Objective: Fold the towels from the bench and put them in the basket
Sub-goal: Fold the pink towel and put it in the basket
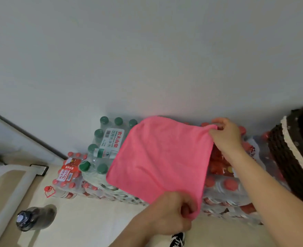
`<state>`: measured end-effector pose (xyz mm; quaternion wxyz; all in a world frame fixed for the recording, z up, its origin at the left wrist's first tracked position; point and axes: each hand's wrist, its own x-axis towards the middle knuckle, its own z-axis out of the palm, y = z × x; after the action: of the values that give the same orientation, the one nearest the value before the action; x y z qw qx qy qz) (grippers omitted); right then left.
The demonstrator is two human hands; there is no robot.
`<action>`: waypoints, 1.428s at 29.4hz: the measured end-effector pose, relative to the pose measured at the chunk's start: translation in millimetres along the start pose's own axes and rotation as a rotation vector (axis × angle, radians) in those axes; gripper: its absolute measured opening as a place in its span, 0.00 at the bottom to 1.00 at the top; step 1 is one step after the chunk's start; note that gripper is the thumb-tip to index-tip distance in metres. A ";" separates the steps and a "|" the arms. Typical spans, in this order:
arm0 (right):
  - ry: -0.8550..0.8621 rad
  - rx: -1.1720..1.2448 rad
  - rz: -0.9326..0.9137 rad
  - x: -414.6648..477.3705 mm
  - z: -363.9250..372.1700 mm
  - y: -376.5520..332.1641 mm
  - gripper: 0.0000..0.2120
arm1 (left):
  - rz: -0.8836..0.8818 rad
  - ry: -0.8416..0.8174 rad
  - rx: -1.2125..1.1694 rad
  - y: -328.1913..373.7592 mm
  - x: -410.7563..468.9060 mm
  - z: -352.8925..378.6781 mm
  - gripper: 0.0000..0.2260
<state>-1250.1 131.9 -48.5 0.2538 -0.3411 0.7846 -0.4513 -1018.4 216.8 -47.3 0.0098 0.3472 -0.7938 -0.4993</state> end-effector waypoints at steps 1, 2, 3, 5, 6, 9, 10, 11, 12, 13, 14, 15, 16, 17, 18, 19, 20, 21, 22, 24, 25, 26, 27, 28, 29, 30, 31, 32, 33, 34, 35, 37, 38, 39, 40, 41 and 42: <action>0.003 0.084 0.063 2.0 -3.8 0.7 0.14 | 0.038 -0.010 0.027 5.9 5.5 6.3 0.07; -0.008 0.154 0.115 2.8 -8.3 1.7 0.14 | 0.072 -0.006 0.064 10.2 10.5 11.1 0.05; -0.026 0.207 0.156 2.8 -13.7 3.1 0.14 | 0.085 0.002 0.080 13.8 13.7 14.1 0.04; -0.050 0.296 0.211 4.2 -26.0 5.8 0.12 | 0.055 0.035 -0.010 21.8 15.8 13.6 0.06; -0.055 0.341 0.223 3.1 -34.0 3.0 0.12 | 0.031 0.068 -0.103 25.3 15.6 10.8 0.06; -0.054 0.549 0.209 0.5 -63.0 -18.7 0.10 | 0.006 0.177 -0.464 38.1 11.3 -7.9 0.08; -0.063 0.623 0.197 -0.5 -74.3 -28.2 0.10 | 0.021 0.215 -0.582 43.8 9.6 -15.3 0.08; -0.088 0.707 0.183 -0.8 -85.6 -36.8 0.10 | 0.044 0.254 -0.700 49.9 8.5 -22.4 0.07; -0.138 0.789 0.161 -1.8 -96.4 -45.1 0.11 | 0.066 0.286 -0.820 55.7 7.7 -29.4 0.07; -0.204 0.842 0.123 -2.9 -105.9 -51.6 0.12 | 0.077 0.303 -0.945 60.5 7.3 -35.5 0.07; -0.260 0.819 0.061 -4.2 -113.7 -56.7 0.13 | 0.083 0.312 -1.051 66.0 6.7 -41.3 0.09; -0.281 0.684 -0.023 -6.0 -119.0 -61.1 0.14 | 0.095 0.324 -1.119 70.0 5.9 -46.3 0.10; -0.250 0.492 -0.117 -7.4 -122.3 -64.3 0.15 | 0.117 0.341 -1.160 73.4 4.7 -51.0 0.12; -0.169 0.303 -0.205 -8.9 -124.5 -68.3 0.15 | 0.145 0.354 -1.189 76.7 3.1 -55.8 0.12; -0.075 0.195 -0.270 -11.1 -125.9 -74.0 0.14 | 0.167 0.360 -1.215 79.5 1.2 -59.8 0.13; 0.024 0.141 -0.335 -12.8 -127.7 -80.4 0.12 | 0.186 0.358 -1.241 81.6 -1.4 -63.4 0.13; 0.124 0.093 -0.410 -13.5 -130.2 -86.4 0.10 | 0.209 0.349 -1.259 84.4 -5.2 -66.6 0.14; 0.205 0.043 -0.473 -12.9 -133.4 -92.2 0.08 | 0.237 0.339 -1.269 86.0 -9.6 -68.7 0.15; 0.254 0.030 -0.518 -12.6 -136.7 -99.0 0.06 | 0.264 0.326 -1.272 86.8 -14.1 -70.1 0.14; 0.251 0.099 -0.569 -11.1 -138.5 -114.9 0.05 | 0.329 0.290 -1.253 86.6 -22.3 -72.3 0.11; 0.233 0.128 -0.589 -9.6 -134.3 -122.6 0.05 | 0.356 0.277 -1.238 86.2 -25.9 -73.4 0.11; 0.218 0.125 -0.608 -7.5 -125.5 -129.6 0.04 | 0.379 0.274 -1.224 85.4 -29.6 -74.8 0.10; 0.217 0.099 -0.629 -4.7 -112.4 -135.5 0.04 | 0.370 0.297 -1.211 82.9 -33.6 -76.3 0.10; 0.220 0.054 -0.645 -0.9 -95.5 -139.3 0.03 | 0.314 0.365 -1.195 78.8 -36.9 -79.3 0.10; 0.217 -0.011 -0.655 2.3 -76.2 -141.1 0.03 | 0.223 0.466 -1.164 70.8 -39.3 -83.5 0.11; 0.190 -0.085 -0.656 5.6 -55.3 -140.2 0.03 | 0.115 0.584 -1.104 57.6 -40.2 -88.7 0.13; 0.134 -0.164 -0.651 8.6 -33.7 -137.2 0.04 | 0.002 0.710 -0.990 40.6 -39.8 -94.6 0.17; 0.061 -0.229 -0.644 10.8 -12.3 -132.7 0.04 | -0.115 0.796 -0.826 23.2 -39.1 -101.0 0.21; -0.015 -0.277 -0.636 12.1 7.7 -127.8 0.04 | -0.228 0.824 -0.658 4.4 -38.3 -107.0 0.23; -0.084 -0.308 -0.627 12.6 25.5 -122.8 0.04 | -0.333 0.813 -0.544 -14.4 -37.5 -110.9 0.23; -0.137 -0.324 -0.612 11.0 40.3 -119.2 0.04 | -0.412 0.777 -0.494 -30.1 -37.5 -113.4 0.22; -0.199 -0.306 -0.559 6.1 60.7 -116.5 0.02 | -0.443 0.676 -0.499 -44.0 -42.7 -116.9 0.20; -0.219 -0.277 -0.520 3.3 66.6 -116.2 0.01 | -0.420 0.635 -0.534 -45.6 -45.3 -118.1 0.19; -0.233 -0.245 -0.482 -0.2 69.9 -117.2 0.01 | -0.379 0.604 -0.608 -44.1 -47.4 -119.5 0.21; -0.246 -0.211 -0.448 -3.6 72.2 -117.7 0.03 | -0.332 0.581 -0.693 -41.9 -48.1 -121.7 0.23; -0.261 -0.174 -0.416 -7.4 73.2 -118.1 0.05 | -0.278 0.560 -0.743 -39.6 -47.8 -124.7 0.25; -0.280 -0.128 -0.386 -10.9 73.1 -118.2 0.06 | -0.216 0.538 -0.741 -37.4 -46.1 -127.8 0.25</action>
<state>-1155.3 58.5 22.8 0.2471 -0.5592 0.6891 -0.3892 -916.9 132.5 2.1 0.2864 0.5180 -0.4905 -0.6395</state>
